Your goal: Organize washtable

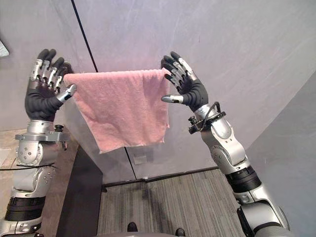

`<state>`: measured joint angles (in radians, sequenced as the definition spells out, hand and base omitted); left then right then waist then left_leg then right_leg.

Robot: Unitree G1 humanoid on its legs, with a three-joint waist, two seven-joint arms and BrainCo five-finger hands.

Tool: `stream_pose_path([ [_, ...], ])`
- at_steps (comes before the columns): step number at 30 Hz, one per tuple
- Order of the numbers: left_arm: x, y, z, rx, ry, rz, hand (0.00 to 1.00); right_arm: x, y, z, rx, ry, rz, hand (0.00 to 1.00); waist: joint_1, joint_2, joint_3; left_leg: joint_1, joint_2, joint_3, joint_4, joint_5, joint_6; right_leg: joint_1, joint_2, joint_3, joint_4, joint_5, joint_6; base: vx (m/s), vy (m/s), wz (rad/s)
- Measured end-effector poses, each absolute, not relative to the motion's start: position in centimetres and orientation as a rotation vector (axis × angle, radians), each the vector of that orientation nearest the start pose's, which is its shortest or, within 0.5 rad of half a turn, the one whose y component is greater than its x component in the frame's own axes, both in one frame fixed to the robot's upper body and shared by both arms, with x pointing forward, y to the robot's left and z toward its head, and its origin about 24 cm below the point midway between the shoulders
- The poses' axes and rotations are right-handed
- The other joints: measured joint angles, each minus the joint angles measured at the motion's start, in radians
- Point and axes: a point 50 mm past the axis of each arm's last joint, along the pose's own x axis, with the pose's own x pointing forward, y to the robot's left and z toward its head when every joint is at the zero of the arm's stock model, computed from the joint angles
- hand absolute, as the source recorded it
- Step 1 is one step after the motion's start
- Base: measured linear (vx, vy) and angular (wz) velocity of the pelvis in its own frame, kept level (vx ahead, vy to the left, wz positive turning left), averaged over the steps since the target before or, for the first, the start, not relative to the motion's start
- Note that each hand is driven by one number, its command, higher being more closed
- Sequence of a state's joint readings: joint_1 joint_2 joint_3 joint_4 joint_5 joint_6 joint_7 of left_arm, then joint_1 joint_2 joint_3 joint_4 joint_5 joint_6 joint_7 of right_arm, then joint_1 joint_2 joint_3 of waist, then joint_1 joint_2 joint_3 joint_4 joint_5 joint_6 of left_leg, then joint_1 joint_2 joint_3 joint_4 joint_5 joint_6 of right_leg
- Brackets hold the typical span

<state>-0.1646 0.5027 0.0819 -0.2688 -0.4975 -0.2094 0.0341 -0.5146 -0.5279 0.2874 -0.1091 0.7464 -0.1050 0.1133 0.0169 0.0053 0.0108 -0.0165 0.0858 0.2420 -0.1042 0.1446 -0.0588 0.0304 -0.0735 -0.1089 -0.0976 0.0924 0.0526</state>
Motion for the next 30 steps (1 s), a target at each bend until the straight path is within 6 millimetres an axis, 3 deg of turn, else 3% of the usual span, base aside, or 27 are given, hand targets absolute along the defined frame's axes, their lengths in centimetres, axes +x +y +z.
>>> stream_pose_path([
  [6, 25.9, 19.2, 17.7, -0.032, -0.577, -0.23, 0.0, 29.6, -10.7, 19.0, 0.126, -0.441, 0.702, 0.0, 0.002, 0.003, -0.006, -0.002, 0.0, -0.004, 0.0, 0.0, 0.0, 0.0, 0.0, -0.003, 0.0, -0.001, 0.001, 0.0, 0.0, 0.01],
  [11, 25.7, 17.7, 15.2, -0.052, -0.463, -0.325, 0.0, 29.4, -9.6, 17.6, 0.123, -0.372, 0.764, 0.0, 0.0, 0.003, -0.006, -0.003, 0.0, -0.004, 0.0, 0.0, 0.0, -0.001, 0.0, -0.002, 0.0, -0.002, 0.002, 0.0, 0.0, 0.0],
  [24, 27.1, 17.8, 10.8, -0.058, -0.246, -0.322, 0.0, 29.9, -9.1, 14.5, 0.11, -0.224, 0.773, 0.0, 0.014, -0.001, 0.011, -0.087, 0.009, -0.005, 0.0, 0.003, 0.002, -0.094, -0.002, 0.003, 0.027, -0.006, 0.004, 0.01, -0.002, -0.01],
  [28, 28.0, 18.2, 10.7, -0.049, -0.234, -0.3, 0.0, 30.6, -9.0, 14.8, 0.101, -0.224, 0.757, 0.0, 0.028, -0.018, 0.053, -0.107, 0.015, -0.008, 0.0, 0.011, 0.009, -0.111, 0.002, 0.003, 0.026, 0.006, -0.003, 0.05, -0.006, 0.01],
  [30, 28.9, 18.3, 10.9, -0.042, -0.235, -0.277, 0.0, 31.6, -8.3, 16.4, 0.093, -0.266, 0.751, 0.0, 0.03, -0.028, 0.076, -0.138, 0.015, -0.01, 0.001, 0.019, 0.013, -0.141, 0.006, 0.003, 0.025, 0.013, -0.008, 0.07, -0.002, 0.01],
])
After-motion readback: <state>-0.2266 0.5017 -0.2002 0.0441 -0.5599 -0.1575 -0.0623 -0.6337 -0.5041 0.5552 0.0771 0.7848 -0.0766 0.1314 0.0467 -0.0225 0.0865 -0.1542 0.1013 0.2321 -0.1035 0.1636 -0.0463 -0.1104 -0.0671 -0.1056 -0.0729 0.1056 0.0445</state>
